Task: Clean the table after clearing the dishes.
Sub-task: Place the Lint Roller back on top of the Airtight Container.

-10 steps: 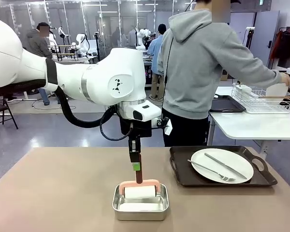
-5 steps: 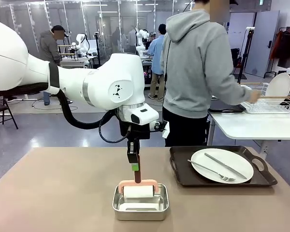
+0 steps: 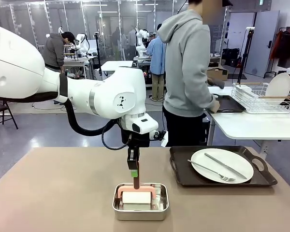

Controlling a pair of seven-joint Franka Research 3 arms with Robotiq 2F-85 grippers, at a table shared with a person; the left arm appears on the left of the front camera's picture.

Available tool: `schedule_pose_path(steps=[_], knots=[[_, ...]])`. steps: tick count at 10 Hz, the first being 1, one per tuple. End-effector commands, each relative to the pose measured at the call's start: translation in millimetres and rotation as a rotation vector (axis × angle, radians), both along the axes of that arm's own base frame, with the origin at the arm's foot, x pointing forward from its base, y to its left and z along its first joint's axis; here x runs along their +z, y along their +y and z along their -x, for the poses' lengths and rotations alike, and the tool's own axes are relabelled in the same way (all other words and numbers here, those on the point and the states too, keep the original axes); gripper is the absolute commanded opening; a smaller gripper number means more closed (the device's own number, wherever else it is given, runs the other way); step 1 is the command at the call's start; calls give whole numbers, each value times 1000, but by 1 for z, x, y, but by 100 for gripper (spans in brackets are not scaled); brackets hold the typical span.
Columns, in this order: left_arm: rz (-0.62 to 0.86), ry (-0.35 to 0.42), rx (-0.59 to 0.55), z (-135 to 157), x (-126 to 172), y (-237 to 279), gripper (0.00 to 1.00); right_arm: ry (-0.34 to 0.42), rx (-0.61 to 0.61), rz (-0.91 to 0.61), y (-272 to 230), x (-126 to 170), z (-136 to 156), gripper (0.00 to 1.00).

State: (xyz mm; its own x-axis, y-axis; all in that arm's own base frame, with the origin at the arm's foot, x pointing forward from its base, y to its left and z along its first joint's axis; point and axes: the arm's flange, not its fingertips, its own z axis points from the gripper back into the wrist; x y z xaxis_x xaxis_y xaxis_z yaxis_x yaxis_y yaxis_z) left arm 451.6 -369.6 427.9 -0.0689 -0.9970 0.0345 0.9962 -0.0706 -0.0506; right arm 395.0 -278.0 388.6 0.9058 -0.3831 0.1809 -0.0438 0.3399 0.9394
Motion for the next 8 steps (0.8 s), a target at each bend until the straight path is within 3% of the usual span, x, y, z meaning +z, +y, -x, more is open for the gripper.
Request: schedule_pose_path(steps=[1, 5, 8], knots=[[-14, -4, -7, -8, -11, 0, 21, -1, 0, 0, 1, 3, 1, 100], [37, 45, -25, -13, -44, 1, 21, -1, 0, 0, 1, 3, 1, 100], [77, 54, -17, -14, -33, 4, 21, -1, 0, 0, 1, 3, 1, 100]])
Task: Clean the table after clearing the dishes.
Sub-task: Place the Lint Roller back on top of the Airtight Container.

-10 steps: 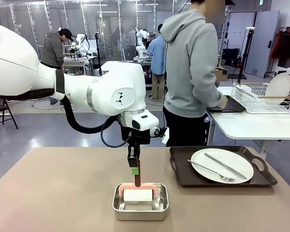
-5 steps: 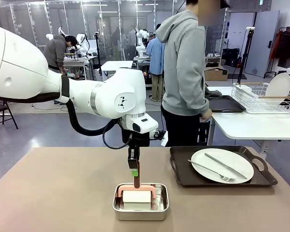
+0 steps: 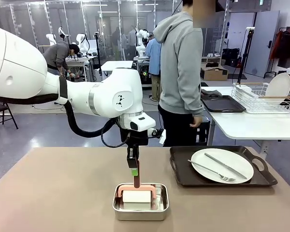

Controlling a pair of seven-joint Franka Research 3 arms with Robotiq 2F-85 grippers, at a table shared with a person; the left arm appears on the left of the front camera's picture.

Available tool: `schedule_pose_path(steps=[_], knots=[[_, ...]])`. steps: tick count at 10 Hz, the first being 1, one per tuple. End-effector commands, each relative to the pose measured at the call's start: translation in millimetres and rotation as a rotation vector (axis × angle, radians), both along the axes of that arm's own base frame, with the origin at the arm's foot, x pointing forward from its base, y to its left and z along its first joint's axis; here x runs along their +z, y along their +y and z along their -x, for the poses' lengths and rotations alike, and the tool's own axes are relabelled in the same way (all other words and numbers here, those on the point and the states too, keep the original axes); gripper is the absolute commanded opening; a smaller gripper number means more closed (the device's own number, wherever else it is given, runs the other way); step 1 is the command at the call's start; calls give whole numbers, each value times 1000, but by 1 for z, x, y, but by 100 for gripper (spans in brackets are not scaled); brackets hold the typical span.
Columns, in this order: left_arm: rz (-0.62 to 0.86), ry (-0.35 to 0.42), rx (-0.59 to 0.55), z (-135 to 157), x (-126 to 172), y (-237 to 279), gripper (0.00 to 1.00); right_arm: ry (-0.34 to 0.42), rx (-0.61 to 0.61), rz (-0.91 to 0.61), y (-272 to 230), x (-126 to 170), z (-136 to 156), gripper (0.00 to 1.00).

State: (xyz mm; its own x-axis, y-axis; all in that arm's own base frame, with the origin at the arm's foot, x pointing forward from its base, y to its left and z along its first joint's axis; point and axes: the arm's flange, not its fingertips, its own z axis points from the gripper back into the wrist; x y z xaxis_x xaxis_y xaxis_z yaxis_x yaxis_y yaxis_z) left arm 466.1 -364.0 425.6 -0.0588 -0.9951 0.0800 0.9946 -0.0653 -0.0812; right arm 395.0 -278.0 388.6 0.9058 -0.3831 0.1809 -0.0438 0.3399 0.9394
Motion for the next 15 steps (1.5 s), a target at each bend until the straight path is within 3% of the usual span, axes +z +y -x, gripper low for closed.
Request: schedule_pose_path(steps=[1, 3, 7, 8, 9, 10, 11, 15], knots=[[38, 14, -17, 2, -22, 0, 21, -1, 0, 0, 1, 3, 1, 100], [3, 2, 3, 0, 0, 0, 21, -1, 0, 0, 1, 3, 1, 100], [2, 2, 2, 0, 1, 1, 21, -1, 0, 0, 1, 3, 1, 100], [16, -3, 11, 0, 3, 3, 32, -1, 0, 0, 1, 3, 1, 100], [25, -19, 12, 0, 7, 6, 68, -1, 0, 0, 1, 3, 1, 100], [43, -21, 20, 0, 11, 8, 79, -1, 0, 0, 1, 3, 1, 100], [42, -23, 22, 0, 13, 9, 100, -1, 0, 0, 1, 3, 1, 100], [51, -34, 39, -1, 21, 14, 100, -1, 0, 0, 1, 3, 1, 100]])
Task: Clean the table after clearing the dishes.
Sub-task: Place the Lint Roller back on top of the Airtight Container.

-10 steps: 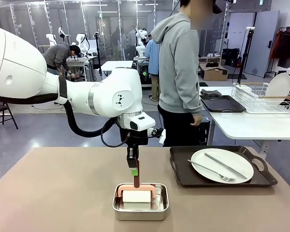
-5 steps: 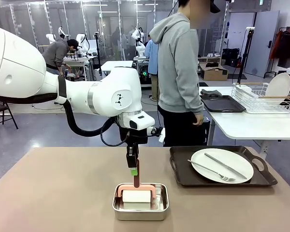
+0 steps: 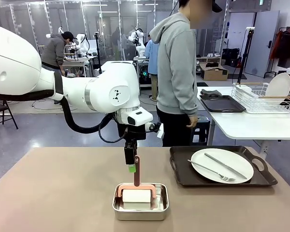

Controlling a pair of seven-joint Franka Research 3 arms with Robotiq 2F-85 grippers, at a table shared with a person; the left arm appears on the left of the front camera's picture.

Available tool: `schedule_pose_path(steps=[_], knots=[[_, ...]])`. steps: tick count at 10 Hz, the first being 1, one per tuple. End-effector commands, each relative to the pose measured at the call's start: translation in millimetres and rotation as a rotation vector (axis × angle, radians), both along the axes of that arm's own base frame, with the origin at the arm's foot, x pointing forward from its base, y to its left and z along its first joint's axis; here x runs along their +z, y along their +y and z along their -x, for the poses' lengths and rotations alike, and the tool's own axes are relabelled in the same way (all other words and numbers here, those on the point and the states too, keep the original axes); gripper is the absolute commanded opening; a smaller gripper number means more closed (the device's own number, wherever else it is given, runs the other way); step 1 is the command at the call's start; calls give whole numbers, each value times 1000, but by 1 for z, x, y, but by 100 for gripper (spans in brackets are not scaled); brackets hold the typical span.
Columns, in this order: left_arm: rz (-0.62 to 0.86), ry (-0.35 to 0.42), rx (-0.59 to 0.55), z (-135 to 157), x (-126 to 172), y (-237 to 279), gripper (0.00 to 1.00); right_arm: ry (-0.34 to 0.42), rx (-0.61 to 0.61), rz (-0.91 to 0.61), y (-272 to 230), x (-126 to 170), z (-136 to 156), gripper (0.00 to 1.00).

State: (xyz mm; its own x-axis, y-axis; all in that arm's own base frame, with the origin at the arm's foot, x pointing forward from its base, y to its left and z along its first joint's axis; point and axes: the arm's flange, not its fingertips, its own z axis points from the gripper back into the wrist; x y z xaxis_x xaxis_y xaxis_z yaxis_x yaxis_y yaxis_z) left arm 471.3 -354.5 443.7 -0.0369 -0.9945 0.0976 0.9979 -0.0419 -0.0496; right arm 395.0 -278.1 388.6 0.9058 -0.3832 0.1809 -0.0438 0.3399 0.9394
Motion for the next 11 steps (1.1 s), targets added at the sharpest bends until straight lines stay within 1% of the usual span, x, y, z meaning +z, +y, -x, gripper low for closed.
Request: schedule_pose_path(steps=[1, 3, 5, 7, 9, 10, 11], knots=[[26, 1, 18, 3, 2, 5, 100, -1, 0, 0, 1, 3, 1, 100], [25, 2, 38, 2, 2, 8, 100, -1, 0, 0, 1, 3, 1, 100], [3, -10, 96, -1, 2, 14, 100, -1, 0, 0, 1, 3, 1, 100], [14, -28, 132, 2, 10, 29, 100, -1, 0, 0, 1, 3, 1, 100], [30, -51, 194, 2, 18, 43, 100, -1, 0, 0, 1, 3, 1, 100], [49, -49, 192, 1, 18, 50, 100, -1, 0, 0, 1, 3, 1, 100], [1, -28, 153, -10, 20, 31, 100, -1, 0, 0, 1, 3, 1, 100]])
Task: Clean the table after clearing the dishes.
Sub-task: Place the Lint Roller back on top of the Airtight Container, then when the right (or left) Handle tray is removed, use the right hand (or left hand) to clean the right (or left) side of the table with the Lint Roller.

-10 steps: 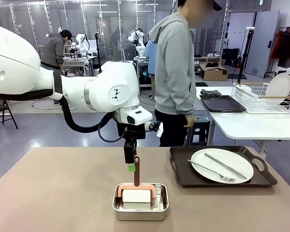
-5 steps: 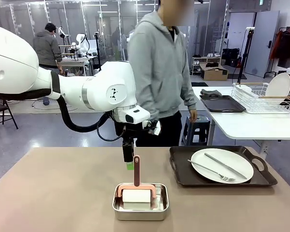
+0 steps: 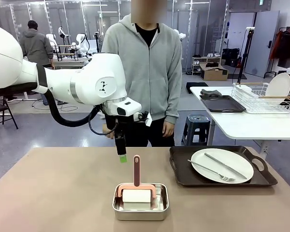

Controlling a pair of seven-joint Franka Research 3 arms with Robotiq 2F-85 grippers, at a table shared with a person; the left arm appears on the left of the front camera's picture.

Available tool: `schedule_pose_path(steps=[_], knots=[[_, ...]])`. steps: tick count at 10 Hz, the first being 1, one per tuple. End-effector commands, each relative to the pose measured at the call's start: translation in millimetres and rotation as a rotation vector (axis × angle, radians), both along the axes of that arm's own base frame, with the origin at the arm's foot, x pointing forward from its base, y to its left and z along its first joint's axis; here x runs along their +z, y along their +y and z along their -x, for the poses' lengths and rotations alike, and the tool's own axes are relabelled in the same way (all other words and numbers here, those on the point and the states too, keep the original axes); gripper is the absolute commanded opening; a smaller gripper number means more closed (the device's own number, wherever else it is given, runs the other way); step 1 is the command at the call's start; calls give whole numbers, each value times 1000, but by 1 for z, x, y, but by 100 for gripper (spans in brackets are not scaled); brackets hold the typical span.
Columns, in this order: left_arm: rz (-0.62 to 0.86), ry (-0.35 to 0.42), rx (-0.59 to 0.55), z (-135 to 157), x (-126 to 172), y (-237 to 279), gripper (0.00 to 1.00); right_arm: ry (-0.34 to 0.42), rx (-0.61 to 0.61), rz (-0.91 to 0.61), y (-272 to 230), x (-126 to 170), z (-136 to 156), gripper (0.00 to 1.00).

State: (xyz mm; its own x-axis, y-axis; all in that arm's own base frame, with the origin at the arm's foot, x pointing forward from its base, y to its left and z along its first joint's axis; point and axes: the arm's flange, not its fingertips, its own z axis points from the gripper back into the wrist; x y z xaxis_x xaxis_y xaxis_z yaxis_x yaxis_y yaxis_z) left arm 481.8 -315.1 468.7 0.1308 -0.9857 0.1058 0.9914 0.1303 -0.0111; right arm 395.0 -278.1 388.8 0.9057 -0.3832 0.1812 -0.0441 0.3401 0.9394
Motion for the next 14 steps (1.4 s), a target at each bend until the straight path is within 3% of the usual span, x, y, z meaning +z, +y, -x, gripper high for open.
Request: schedule_pose_path(steps=[1, 10, 11, 13, 14], knots=[[-5, 12, -20, 0, -5, -8, 100, -1, 0, 0, 1, 3, 1, 100], [-1, 13, -16, 1, -7, -9, 100, -1, 0, 0, 1, 3, 1, 100], [-12, 88, 68, -2, 11, 12, 100, -1, 0, 0, 1, 3, 1, 100], [139, 299, 289, 1, 38, 82, 100, -1, 0, 0, 1, 3, 1, 100], [169, 358, 389, 1, 44, 126, 100, -1, 0, 0, 1, 3, 1, 100]])
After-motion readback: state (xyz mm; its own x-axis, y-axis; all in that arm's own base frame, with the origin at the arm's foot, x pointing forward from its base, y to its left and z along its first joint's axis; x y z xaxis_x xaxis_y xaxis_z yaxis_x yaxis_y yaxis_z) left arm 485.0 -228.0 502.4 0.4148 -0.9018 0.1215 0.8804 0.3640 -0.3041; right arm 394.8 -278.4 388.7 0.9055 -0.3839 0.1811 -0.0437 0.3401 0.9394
